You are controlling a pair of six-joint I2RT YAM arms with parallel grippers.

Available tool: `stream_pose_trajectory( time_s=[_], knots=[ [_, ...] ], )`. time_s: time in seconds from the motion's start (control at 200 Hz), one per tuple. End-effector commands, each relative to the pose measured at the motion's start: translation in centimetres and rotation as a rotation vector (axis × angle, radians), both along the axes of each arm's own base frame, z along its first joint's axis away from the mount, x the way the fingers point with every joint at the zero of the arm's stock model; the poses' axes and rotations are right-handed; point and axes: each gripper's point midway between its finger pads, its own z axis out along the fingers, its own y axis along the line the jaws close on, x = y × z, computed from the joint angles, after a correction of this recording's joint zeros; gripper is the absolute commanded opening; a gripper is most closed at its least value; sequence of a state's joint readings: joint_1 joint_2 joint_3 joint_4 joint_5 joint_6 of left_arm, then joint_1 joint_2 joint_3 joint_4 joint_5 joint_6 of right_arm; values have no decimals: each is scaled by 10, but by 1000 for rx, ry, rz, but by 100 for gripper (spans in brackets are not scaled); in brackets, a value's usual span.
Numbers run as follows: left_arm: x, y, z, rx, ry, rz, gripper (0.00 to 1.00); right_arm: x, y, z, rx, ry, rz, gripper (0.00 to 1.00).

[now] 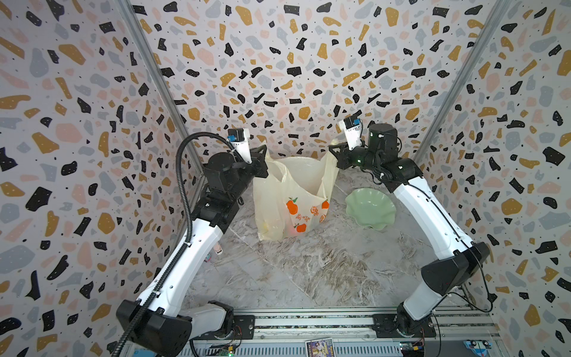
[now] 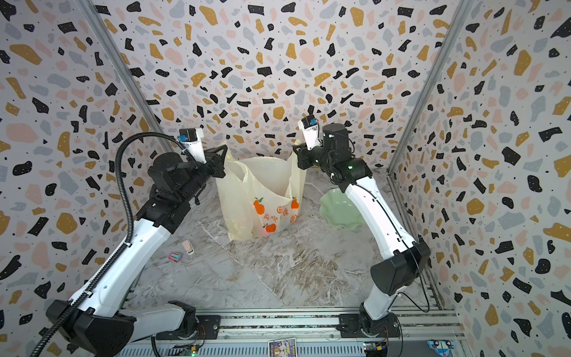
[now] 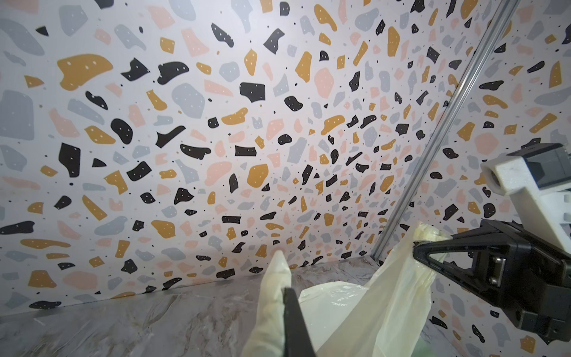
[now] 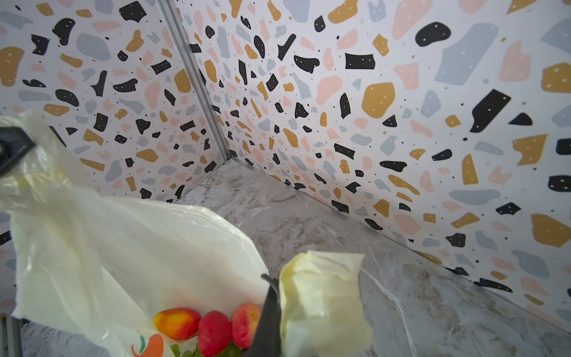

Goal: Take fruits out of the plastic bag
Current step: Adjust the plastic bag at the center of the board.

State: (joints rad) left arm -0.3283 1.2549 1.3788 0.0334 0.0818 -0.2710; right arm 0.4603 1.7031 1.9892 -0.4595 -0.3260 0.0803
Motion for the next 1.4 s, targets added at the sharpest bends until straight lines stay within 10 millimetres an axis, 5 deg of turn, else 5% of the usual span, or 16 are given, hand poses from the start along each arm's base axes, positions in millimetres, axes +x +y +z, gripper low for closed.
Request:
stream_pose_trajectory(
  time_s=[0.0, 0.27, 0.426, 0.576, 0.706, 0.761, 0.876, 0.966, 1.141, 1.397],
  knots=[
    [-14, 7, 37, -7, -118, 18, 0, -30, -3, 25, 1, -24, 58, 1],
    [-64, 1, -61, 94, 33, -113, 0, -98, -17, -68, -5, 172, 112, 10],
    [-98, -15, -103, 114, 111, -278, 0, -125, -36, -102, -109, 192, 29, 27],
    [-137, -27, -124, 149, 100, -430, 0, -141, -44, -93, -254, 118, -41, 54],
    [-149, -23, -135, 156, 126, -428, 27, -156, -35, -53, -300, -21, -62, 62],
    [-151, -18, -138, 152, 133, -404, 43, -163, -28, -36, -294, -75, -60, 62],
    [-150, -2, -136, 120, 139, -302, 56, -189, 6, -9, -248, -162, 52, 57],
    [-154, 7, -128, 86, 127, -255, 62, -211, 40, -9, -230, -191, 184, 48],
    [-161, 4, -125, 40, 114, -288, 69, -209, 87, -59, -186, -89, 291, 22],
    [-156, -12, -131, 14, 187, -372, 69, -188, 113, -113, -11, 91, 379, 17]
  ],
)
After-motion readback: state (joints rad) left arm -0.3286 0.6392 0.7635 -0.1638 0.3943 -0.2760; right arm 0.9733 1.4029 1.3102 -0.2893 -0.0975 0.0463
